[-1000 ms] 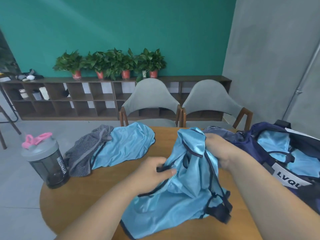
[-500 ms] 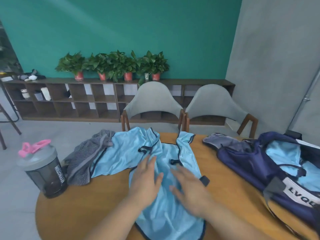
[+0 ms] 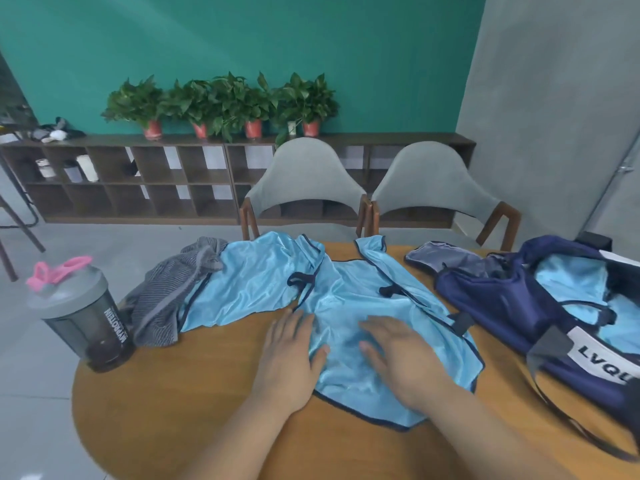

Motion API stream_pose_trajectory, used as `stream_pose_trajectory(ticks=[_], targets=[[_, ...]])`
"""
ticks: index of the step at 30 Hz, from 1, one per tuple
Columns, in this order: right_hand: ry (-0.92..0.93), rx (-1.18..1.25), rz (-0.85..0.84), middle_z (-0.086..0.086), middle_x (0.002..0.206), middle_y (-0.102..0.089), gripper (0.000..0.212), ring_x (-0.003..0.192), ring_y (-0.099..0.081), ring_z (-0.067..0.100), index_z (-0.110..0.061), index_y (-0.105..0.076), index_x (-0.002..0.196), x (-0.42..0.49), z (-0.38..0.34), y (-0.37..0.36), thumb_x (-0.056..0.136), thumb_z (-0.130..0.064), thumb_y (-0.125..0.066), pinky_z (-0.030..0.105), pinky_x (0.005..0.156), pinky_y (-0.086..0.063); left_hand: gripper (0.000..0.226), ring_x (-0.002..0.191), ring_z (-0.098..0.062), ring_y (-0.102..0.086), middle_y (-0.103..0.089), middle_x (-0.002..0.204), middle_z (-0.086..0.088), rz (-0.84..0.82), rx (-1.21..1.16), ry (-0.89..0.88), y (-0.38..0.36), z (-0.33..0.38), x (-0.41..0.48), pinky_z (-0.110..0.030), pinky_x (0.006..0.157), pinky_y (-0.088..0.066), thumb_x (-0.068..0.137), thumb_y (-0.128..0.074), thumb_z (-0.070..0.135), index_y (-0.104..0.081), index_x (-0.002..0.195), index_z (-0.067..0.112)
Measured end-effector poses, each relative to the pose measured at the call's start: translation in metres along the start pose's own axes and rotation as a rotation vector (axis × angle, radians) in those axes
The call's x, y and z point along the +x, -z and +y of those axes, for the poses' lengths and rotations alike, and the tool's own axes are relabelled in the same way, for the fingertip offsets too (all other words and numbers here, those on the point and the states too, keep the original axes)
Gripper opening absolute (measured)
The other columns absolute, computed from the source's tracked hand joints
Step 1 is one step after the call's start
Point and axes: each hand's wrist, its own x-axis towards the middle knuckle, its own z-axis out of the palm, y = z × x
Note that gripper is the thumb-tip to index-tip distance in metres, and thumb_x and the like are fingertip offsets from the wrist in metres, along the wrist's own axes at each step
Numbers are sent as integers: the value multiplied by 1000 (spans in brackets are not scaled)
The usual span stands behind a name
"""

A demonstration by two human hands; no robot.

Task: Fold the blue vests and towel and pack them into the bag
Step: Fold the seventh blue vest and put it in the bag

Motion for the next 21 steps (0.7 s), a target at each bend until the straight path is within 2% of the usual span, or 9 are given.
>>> stream_pose_trajectory(ticks=[2, 5, 7, 9, 11, 13, 15, 17, 21], targets=[[12, 58, -58, -13, 165, -34, 64, 154, -25, 12, -39, -43, 156, -13, -14, -9, 103, -72, -31, 30, 127, -16, 61, 156, -18, -24, -38, 165, 0, 143, -16, 11, -3, -4, -2, -42, 131, -13, 107, -43, 55, -41, 158, 21], [-29, 2, -35, -16, 168, -26, 70, 156, -18, 11, -41, -39, 157, -19, -13, -21, 99, -78, -26, 32, 129, -10, 49, 149, -11, -35, -48, 154, 9, 216, -169, -86, 4, -5, -6, -39, 126, -28, 107, -50, 48, -51, 150, 25], [-78, -5, 21, -14, 165, -33, 68, 154, -24, 13, -40, -44, 154, -16, -10, -25, 99, -76, -27, 35, 128, -18, 45, 143, -2, -38, -48, 149, 19, 154, -233, -207, 13, 0, -13, -30, 121, -30, 105, -51, 51, -53, 146, 32], [-86, 26, 95, -11, 157, -46, 63, 148, -38, 16, -38, -55, 147, -14, -10, -27, 99, -73, -33, 38, 123, -31, 50, 140, 2, -38, -48, 148, 24, 29, -203, -302, 19, 8, -20, -24, 119, -27, 101, -51, 59, -50, 147, 38], [-13, 87, 237, -11, 138, -61, 52, 131, -54, 17, -32, -69, 132, -17, -10, -24, 101, -65, -43, 37, 110, -45, 54, 140, 2, -37, -47, 149, 24, -45, -159, -316, 18, 10, -20, -23, 120, -25, 98, -50, 61, -47, 148, 40], [111, 132, 321, -16, 120, -66, 43, 113, -59, 12, -30, -75, 118, -24, -14, -19, 101, -63, -53, 33, 97, -49, 54, 143, -1, -36, -46, 153, 21, -32, -140, -269, 14, 10, -15, -25, 122, -24, 100, -48, 54, -44, 151, 37], [194, 119, 236, -22, 115, -63, 51, 108, -56, 7, -34, -74, 117, -29, -18, -16, 92, -76, -59, 28, 94, -46, 51, 143, -4, -37, -47, 154, 16, 8, -134, -199, 9, 7, -12, -27, 124, -22, 105, -42, 48, -42, 154, 33], [187, 102, 144, -25, 114, -60, 54, 107, -53, 4, -40, -72, 119, -28, -18, -18, 87, -81, -59, 27, 93, -44, 46, 140, -7, -43, -53, 151, 11, 63, -124, -137, 5, 5, -9, -30, 124, -25, 109, -38, 43, -45, 153, 29], [44, 255, 200, -25, 97, -65, 9, 95, -57, 0, -39, -73, 100, -18, -12, -19, 95, -46, -71, 27, 87, -50, 42, 138, -11, -47, -58, 147, 8, 103, -183, -48, 6, 3, -7, -31, 123, -28, 110, -41, 38, -49, 150, 25]])
